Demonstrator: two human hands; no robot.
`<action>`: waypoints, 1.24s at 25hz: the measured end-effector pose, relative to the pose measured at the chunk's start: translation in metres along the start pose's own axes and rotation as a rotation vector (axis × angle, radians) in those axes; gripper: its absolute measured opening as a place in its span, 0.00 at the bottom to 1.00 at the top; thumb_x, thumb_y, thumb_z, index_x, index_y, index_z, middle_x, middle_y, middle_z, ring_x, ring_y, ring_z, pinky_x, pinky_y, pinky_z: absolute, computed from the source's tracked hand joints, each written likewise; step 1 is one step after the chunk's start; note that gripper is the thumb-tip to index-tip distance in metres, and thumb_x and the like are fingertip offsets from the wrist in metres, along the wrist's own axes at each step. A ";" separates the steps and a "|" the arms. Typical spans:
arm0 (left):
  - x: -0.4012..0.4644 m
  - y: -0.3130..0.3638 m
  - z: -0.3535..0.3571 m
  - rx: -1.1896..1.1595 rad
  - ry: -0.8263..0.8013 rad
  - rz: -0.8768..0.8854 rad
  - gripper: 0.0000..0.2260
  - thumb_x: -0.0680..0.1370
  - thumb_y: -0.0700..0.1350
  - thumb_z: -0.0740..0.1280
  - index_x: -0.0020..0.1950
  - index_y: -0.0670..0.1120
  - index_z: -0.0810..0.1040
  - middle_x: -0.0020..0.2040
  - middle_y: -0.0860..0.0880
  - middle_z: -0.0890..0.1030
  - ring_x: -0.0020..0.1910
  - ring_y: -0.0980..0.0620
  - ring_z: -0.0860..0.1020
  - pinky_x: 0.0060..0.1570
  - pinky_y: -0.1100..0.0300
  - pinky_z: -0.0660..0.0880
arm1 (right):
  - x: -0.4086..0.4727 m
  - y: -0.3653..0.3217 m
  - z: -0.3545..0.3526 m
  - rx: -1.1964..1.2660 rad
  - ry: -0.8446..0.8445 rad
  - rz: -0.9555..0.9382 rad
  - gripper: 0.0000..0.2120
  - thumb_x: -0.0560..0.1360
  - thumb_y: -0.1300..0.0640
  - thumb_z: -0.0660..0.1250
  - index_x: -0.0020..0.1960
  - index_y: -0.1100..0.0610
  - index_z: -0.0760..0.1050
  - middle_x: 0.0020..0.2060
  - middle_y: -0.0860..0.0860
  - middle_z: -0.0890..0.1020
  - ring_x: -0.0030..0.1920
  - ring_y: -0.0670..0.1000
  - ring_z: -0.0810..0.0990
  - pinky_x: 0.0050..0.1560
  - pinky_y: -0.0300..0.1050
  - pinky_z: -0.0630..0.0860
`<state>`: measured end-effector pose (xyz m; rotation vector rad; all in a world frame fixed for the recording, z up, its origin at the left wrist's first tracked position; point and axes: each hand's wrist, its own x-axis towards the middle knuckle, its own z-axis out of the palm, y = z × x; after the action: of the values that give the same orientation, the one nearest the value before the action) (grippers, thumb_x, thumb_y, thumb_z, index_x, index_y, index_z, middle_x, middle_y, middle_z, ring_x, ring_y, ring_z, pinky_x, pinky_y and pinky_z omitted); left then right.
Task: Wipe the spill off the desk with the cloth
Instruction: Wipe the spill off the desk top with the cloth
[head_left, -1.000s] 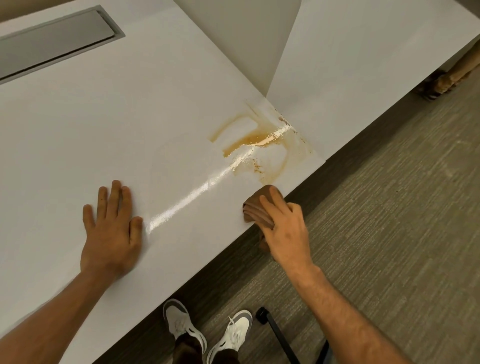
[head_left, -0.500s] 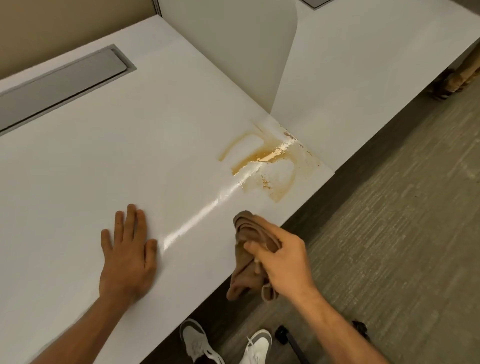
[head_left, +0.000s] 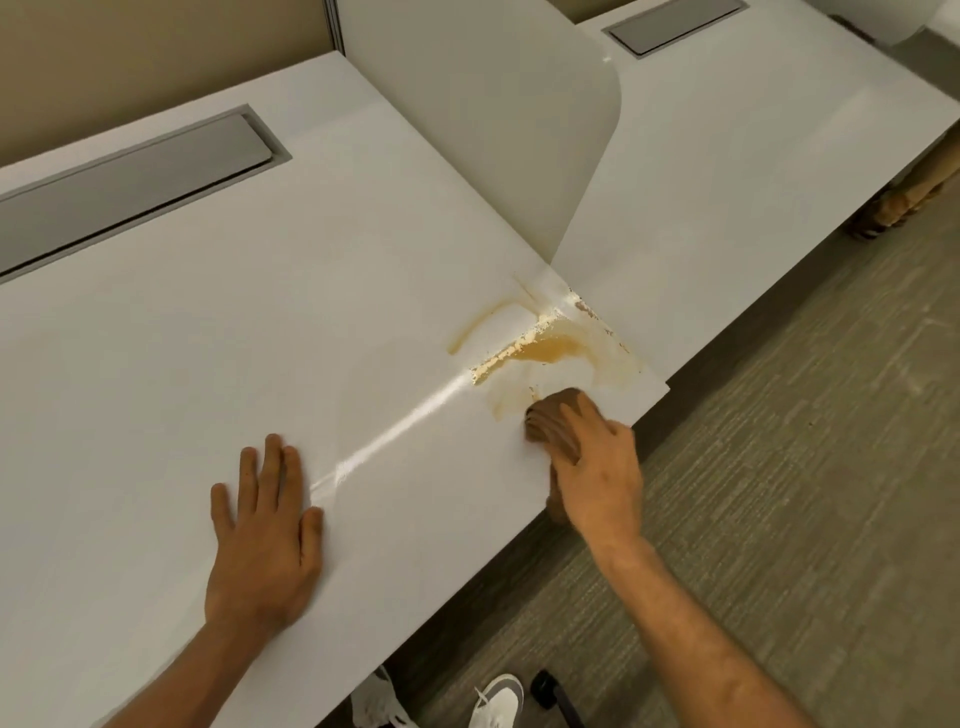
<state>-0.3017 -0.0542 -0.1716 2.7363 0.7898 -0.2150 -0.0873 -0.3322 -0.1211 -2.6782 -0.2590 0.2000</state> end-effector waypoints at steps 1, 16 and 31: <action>0.000 0.001 -0.001 0.004 -0.004 0.002 0.33 0.83 0.55 0.43 0.86 0.41 0.47 0.87 0.46 0.44 0.85 0.42 0.44 0.81 0.37 0.44 | -0.007 -0.006 0.008 -0.071 -0.016 -0.099 0.31 0.72 0.54 0.78 0.73 0.47 0.72 0.69 0.52 0.76 0.57 0.53 0.76 0.57 0.54 0.80; 0.006 0.031 -0.009 -0.201 0.145 -0.189 0.34 0.79 0.59 0.53 0.81 0.42 0.63 0.84 0.45 0.60 0.84 0.42 0.53 0.80 0.39 0.48 | 0.064 -0.013 0.016 -0.027 -0.089 -0.140 0.42 0.75 0.41 0.73 0.81 0.54 0.59 0.81 0.54 0.60 0.81 0.59 0.56 0.77 0.63 0.60; 0.016 0.039 -0.005 -0.012 0.014 0.017 0.38 0.83 0.68 0.44 0.86 0.49 0.42 0.87 0.52 0.41 0.85 0.52 0.40 0.83 0.47 0.41 | 0.127 -0.064 0.054 0.265 -0.068 -0.508 0.30 0.71 0.70 0.68 0.73 0.59 0.73 0.73 0.58 0.74 0.75 0.62 0.69 0.75 0.61 0.65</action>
<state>-0.2673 -0.0761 -0.1616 2.7353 0.7683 -0.1867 0.0165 -0.2258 -0.1537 -2.2603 -0.8551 0.1528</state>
